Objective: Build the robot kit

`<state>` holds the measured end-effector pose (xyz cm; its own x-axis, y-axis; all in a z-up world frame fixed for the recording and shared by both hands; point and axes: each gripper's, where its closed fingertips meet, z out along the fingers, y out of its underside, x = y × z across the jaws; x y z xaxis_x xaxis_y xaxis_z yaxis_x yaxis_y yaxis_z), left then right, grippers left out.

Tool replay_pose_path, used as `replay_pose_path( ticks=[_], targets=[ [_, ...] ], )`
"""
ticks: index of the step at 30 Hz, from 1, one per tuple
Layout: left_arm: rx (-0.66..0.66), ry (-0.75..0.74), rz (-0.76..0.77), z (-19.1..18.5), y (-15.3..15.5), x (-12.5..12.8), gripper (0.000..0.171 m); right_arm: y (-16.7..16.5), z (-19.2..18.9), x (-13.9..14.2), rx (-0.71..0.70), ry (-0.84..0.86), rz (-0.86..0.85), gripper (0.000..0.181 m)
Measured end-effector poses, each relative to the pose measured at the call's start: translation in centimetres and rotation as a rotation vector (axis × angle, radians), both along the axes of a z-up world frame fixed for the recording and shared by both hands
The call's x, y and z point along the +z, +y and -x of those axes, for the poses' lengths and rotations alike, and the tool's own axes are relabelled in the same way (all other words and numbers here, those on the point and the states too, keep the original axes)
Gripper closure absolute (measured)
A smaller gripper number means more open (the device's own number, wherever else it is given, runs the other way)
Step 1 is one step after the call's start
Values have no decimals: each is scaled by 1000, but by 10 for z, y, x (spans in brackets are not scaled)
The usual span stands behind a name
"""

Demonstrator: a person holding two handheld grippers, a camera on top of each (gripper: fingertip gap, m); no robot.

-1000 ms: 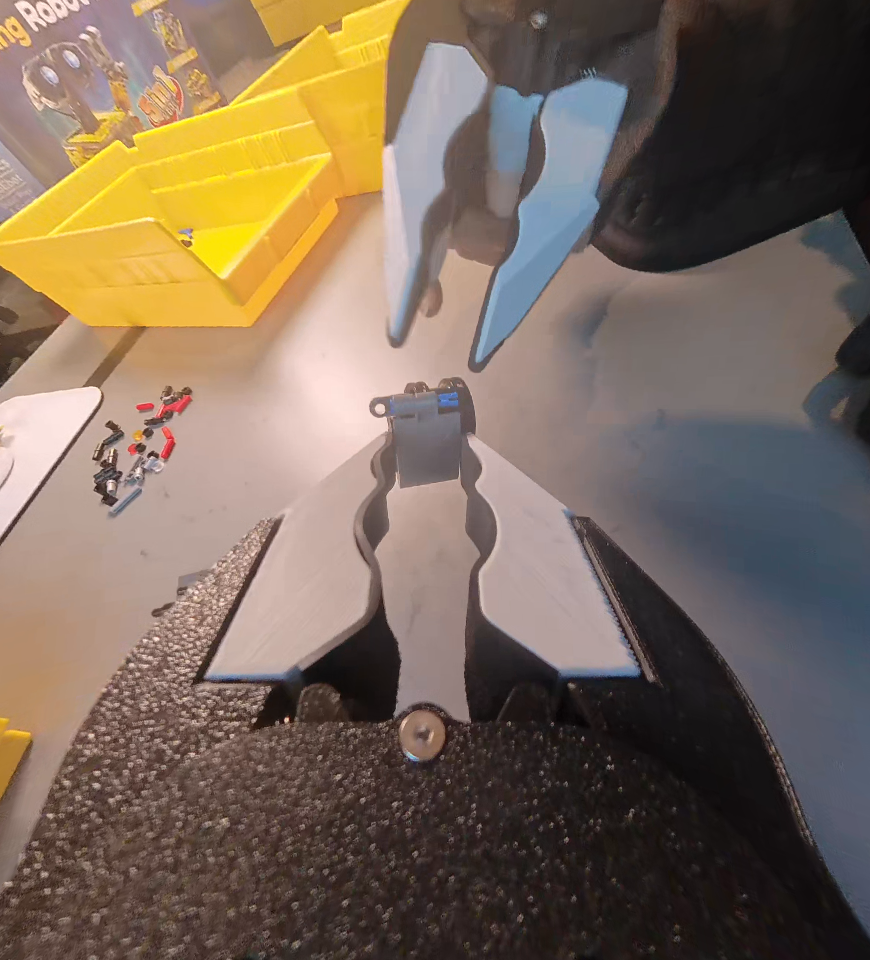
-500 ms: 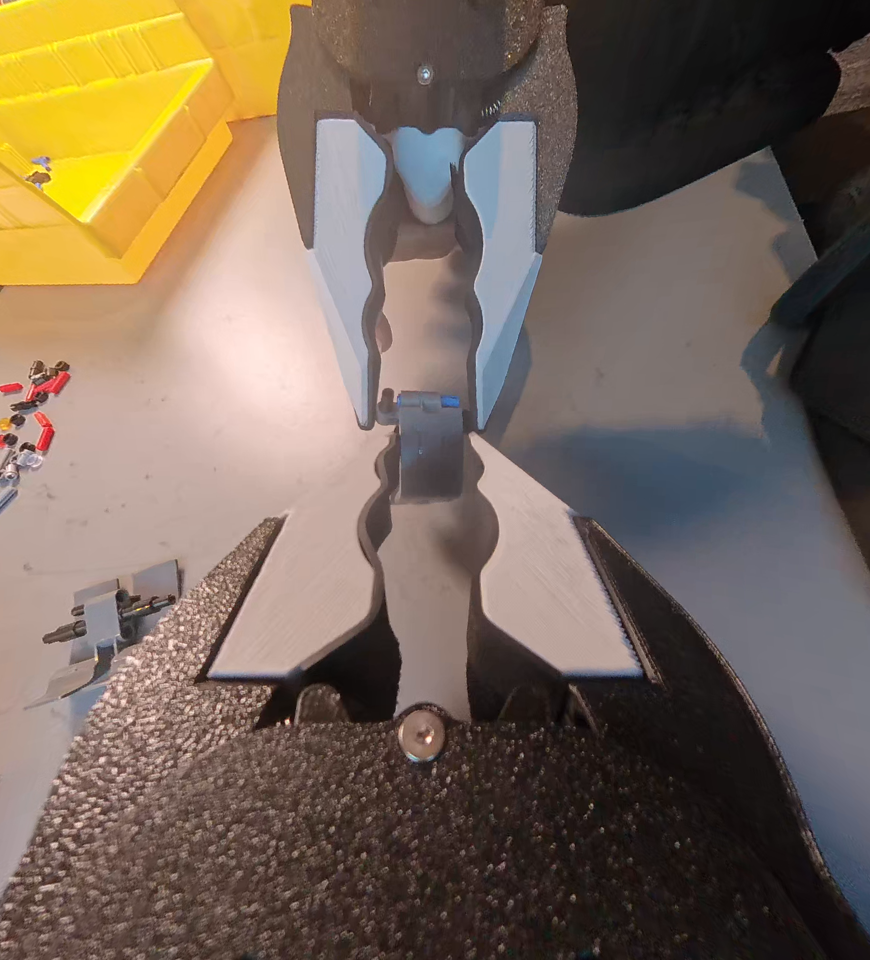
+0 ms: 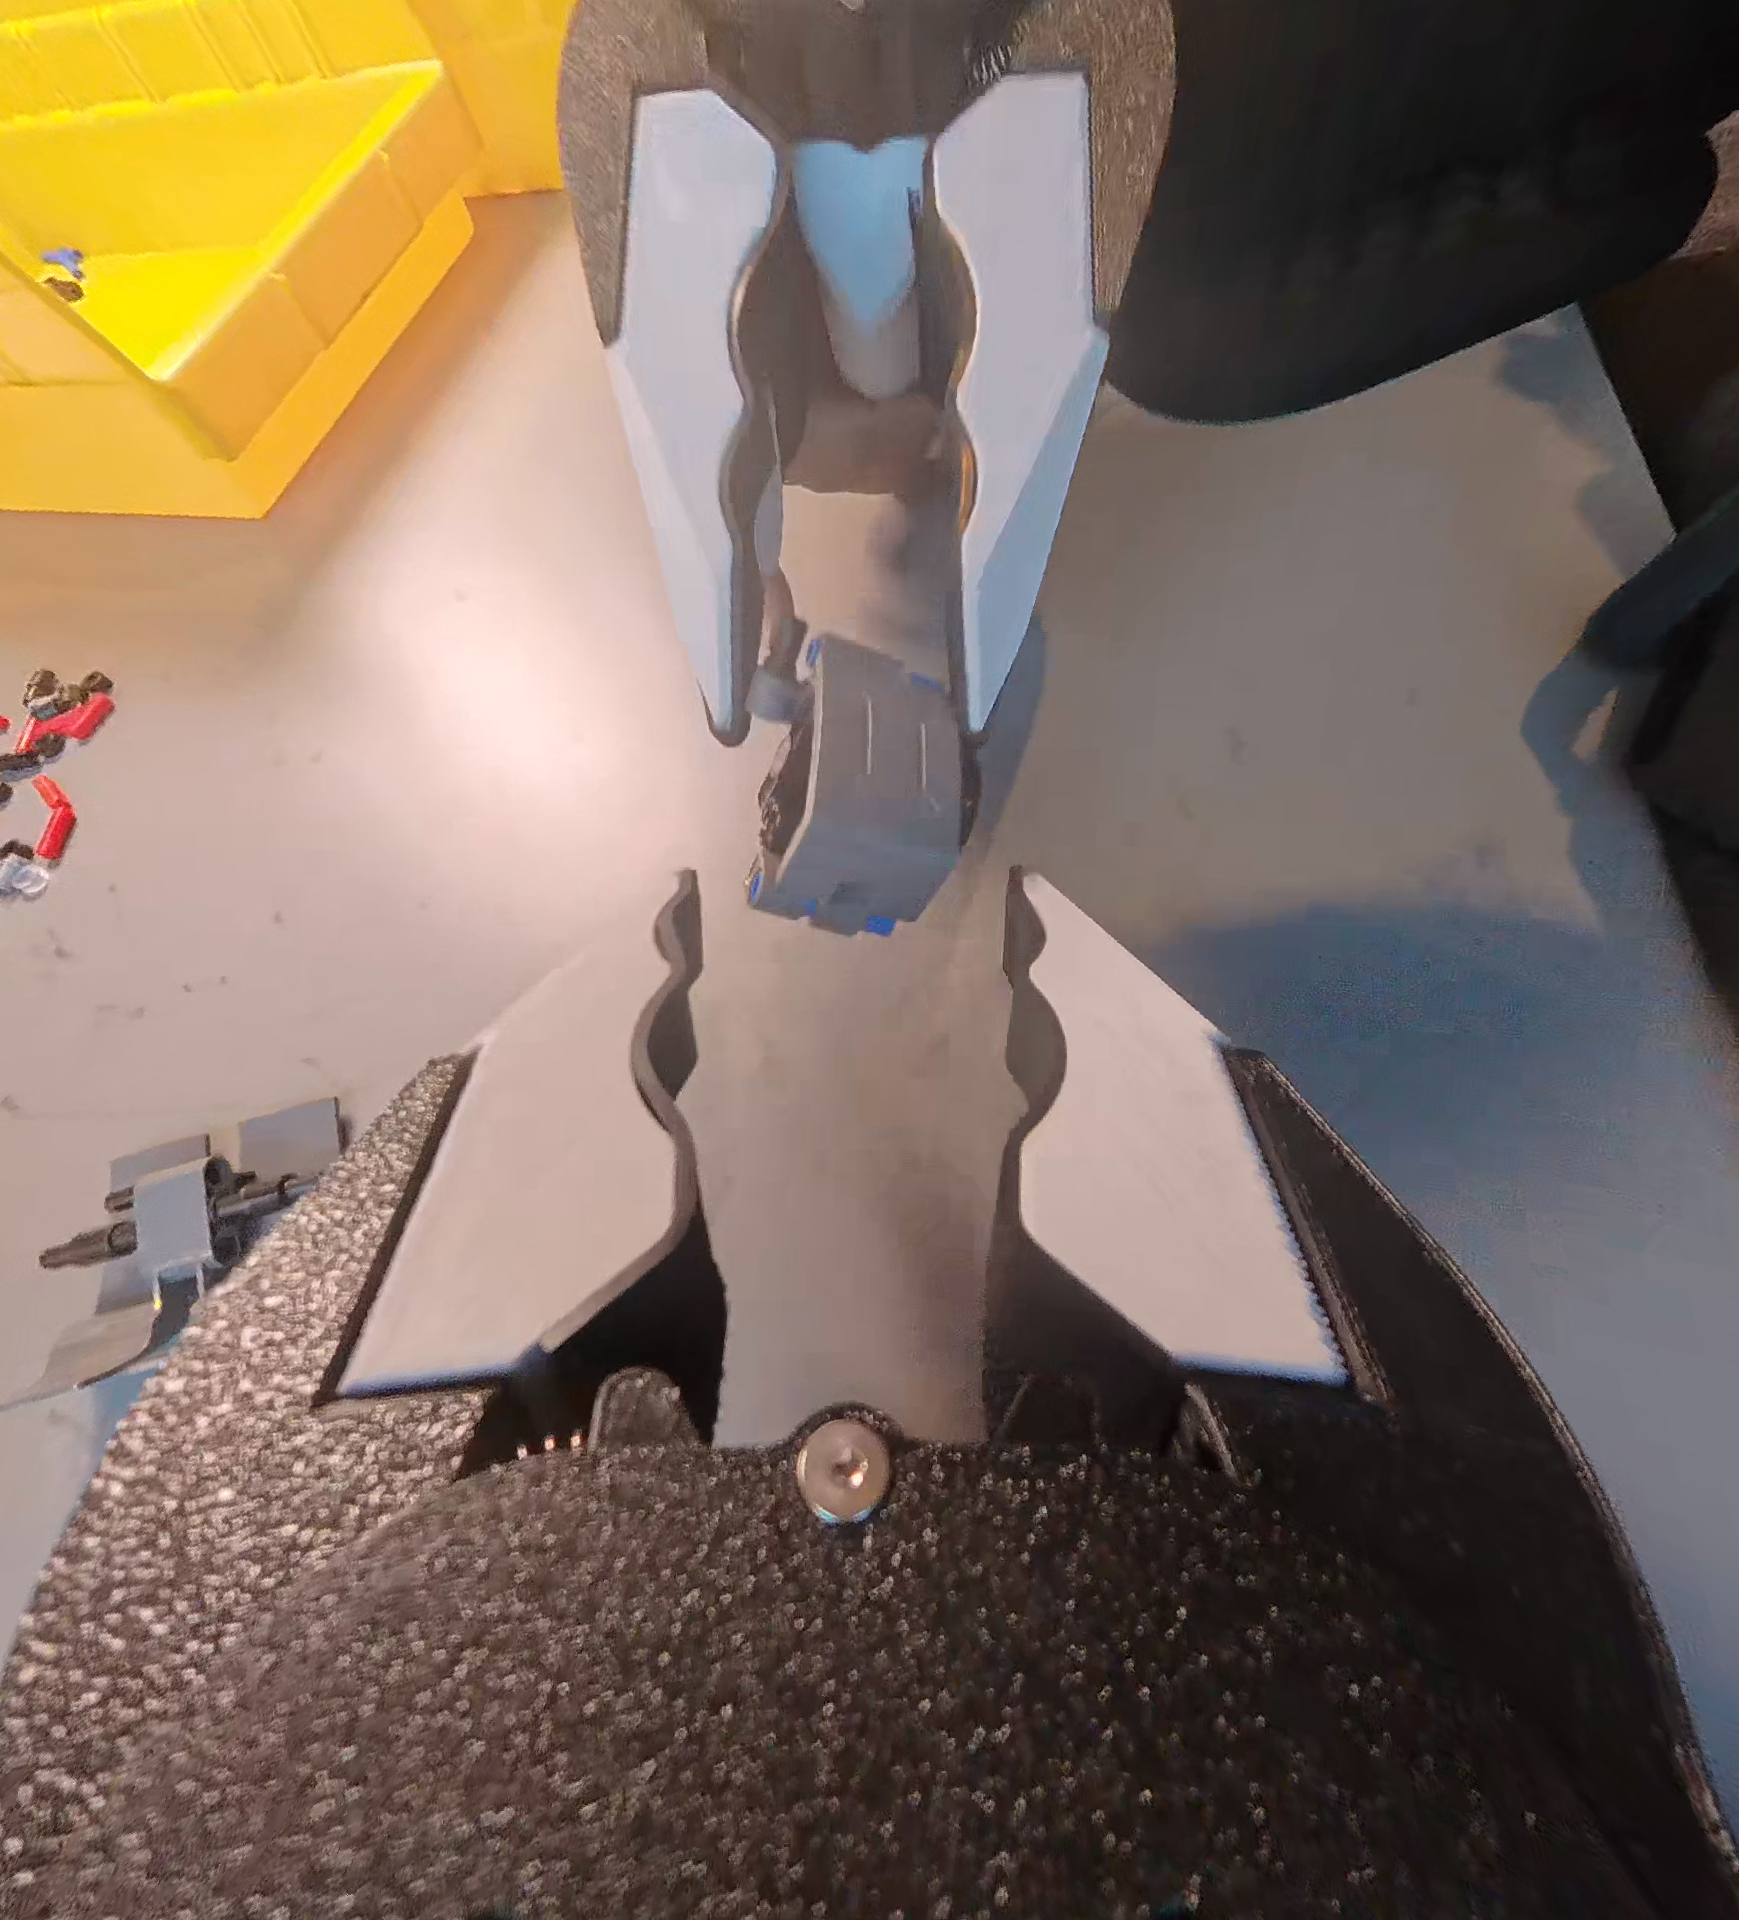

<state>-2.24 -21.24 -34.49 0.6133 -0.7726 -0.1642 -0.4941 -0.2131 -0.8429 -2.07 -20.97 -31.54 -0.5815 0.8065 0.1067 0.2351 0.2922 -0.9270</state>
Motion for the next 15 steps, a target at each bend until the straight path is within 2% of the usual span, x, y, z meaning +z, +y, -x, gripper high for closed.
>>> replay_pose_path(
  ticks=[2, 4, 6, 8, 9, 12, 15],
  targets=[
    [-25, -35, -45, -8, 1, 9, 116, -7, -3, 15, 42, 49, 87, 146],
    [-66, -106, -95, -17, -3, 25, 136, -10, -6, 25, 68, 82, 164, 145],
    [-72, -152, -130, -18, -4, 37, 136, -8, -7, 28, 77, 72, 209, 145],
    [-62, -197, -127, -15, -4, 44, 142, -2, -7, 18, 53, 26, 177, 148],
    [-49, -196, -120, -12, -3, 44, 143, 2, -6, 12, 36, 13, 142, 153],
    [-42, -148, -112, -10, -5, 38, 143, 1, -4, 11, 24, 16, 96, 153],
    [-18, -96, -97, -6, -3, 31, 143, 5, -4, 7, 2, -6, 38, 141]
  ],
)
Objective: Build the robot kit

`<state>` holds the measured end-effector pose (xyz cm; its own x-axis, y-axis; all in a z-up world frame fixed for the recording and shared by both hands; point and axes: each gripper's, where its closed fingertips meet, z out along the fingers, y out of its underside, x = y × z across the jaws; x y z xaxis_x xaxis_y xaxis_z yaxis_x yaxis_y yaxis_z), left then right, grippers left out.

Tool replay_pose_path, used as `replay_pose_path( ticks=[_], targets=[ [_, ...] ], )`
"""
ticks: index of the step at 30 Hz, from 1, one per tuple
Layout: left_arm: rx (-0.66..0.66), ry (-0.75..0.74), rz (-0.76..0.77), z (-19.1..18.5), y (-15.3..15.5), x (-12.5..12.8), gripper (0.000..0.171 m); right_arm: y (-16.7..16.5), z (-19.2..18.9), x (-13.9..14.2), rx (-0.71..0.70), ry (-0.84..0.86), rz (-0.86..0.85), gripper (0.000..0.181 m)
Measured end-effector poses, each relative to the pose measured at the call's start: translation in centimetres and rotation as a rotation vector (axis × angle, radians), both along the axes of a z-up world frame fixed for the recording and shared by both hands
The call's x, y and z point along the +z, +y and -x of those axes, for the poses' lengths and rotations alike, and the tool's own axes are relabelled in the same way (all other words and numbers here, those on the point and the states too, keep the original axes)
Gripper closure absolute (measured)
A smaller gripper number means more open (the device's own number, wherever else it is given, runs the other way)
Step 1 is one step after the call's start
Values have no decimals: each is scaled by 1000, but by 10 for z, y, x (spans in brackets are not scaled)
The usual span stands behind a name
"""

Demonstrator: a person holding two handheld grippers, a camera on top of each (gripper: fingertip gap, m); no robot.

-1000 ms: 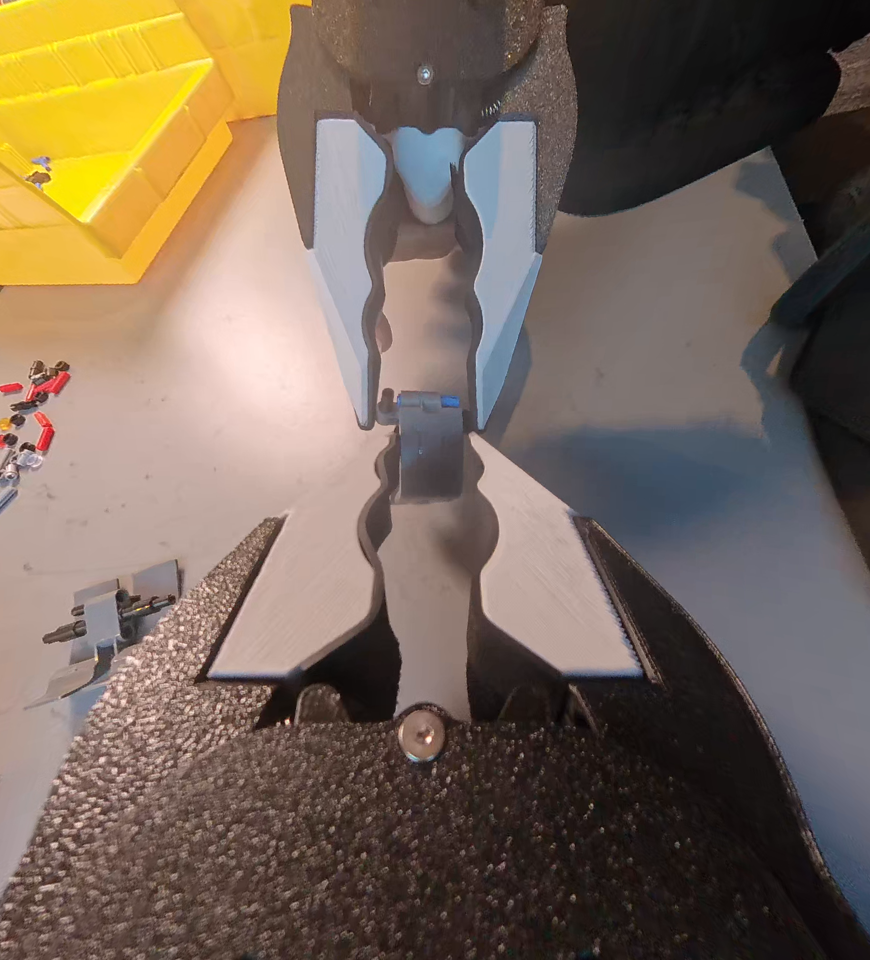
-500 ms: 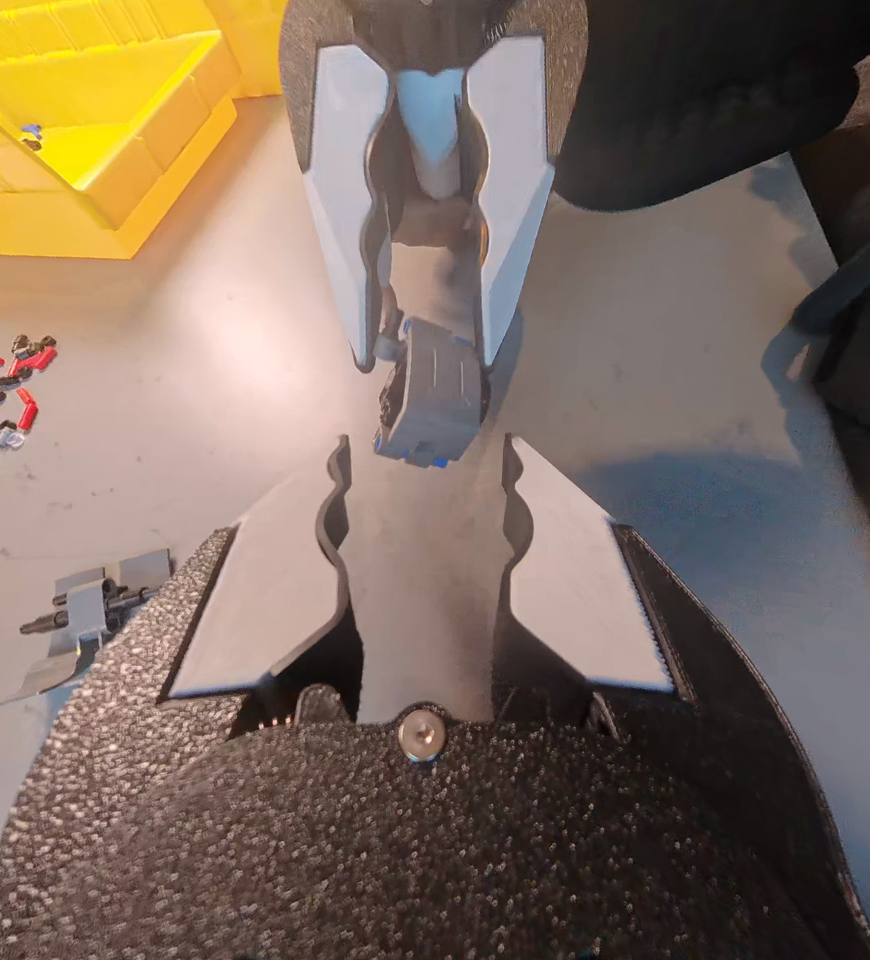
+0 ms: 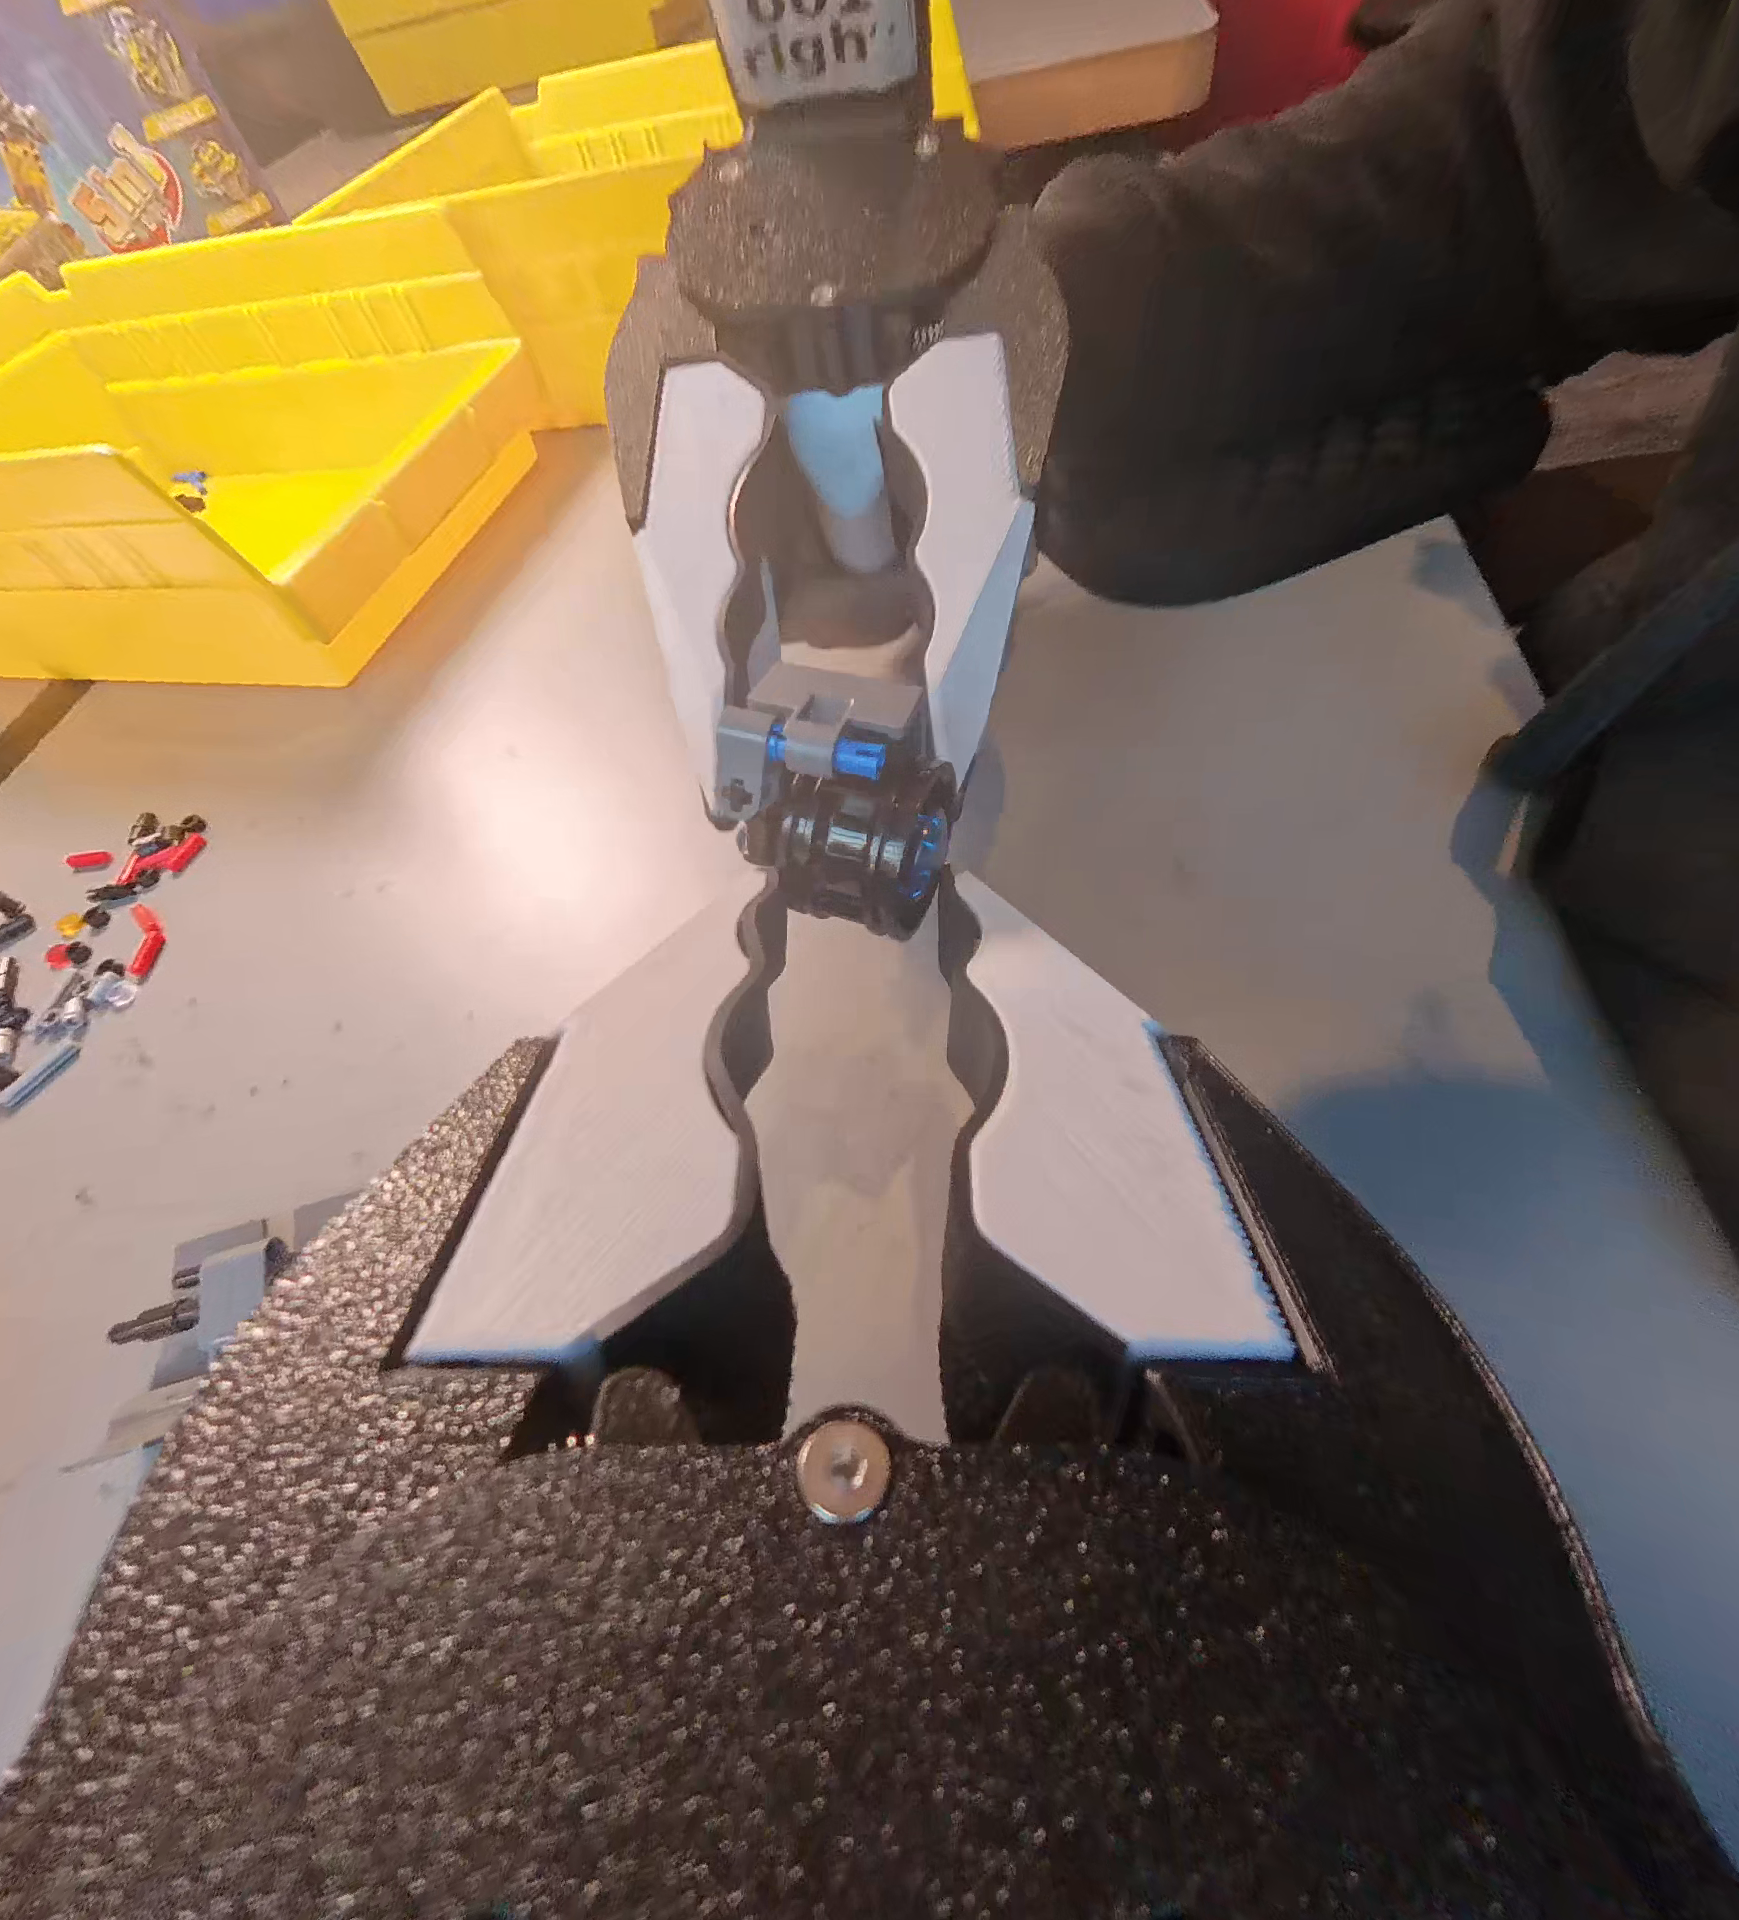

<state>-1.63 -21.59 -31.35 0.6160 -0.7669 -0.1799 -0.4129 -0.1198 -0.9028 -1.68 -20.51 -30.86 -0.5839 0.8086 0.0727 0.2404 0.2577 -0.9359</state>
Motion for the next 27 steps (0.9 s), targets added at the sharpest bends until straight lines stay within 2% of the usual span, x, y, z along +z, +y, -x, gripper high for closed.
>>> replay_pose_path(
  ticks=[5, 7, 9, 21, 24, 25, 27],
  targets=[
    [32, 88, 25, 4, 3, -13, 144, -6, 3, 25, -28, 65, 39, 140],
    [37, 118, 49, 4, 3, -20, 144, -12, 8, 20, -42, 56, -27, 141],
    [33, 139, 62, 3, 3, -25, 144, -14, 10, 12, -53, 50, -87, 154],
    [5, 149, 96, 0, -2, -33, 144, -15, 5, 2, -15, 15, -90, 154],
    [-33, 97, 119, -1, -8, -28, 144, -16, 2, 5, 4, 22, -59, 155],
    [-36, 62, 122, 1, -9, -23, 138, -15, 1, 5, 2, 18, -51, 155],
    [-49, -24, 120, 3, -11, -11, 136, -15, -1, 5, 18, 4, -27, 155]
  ],
)
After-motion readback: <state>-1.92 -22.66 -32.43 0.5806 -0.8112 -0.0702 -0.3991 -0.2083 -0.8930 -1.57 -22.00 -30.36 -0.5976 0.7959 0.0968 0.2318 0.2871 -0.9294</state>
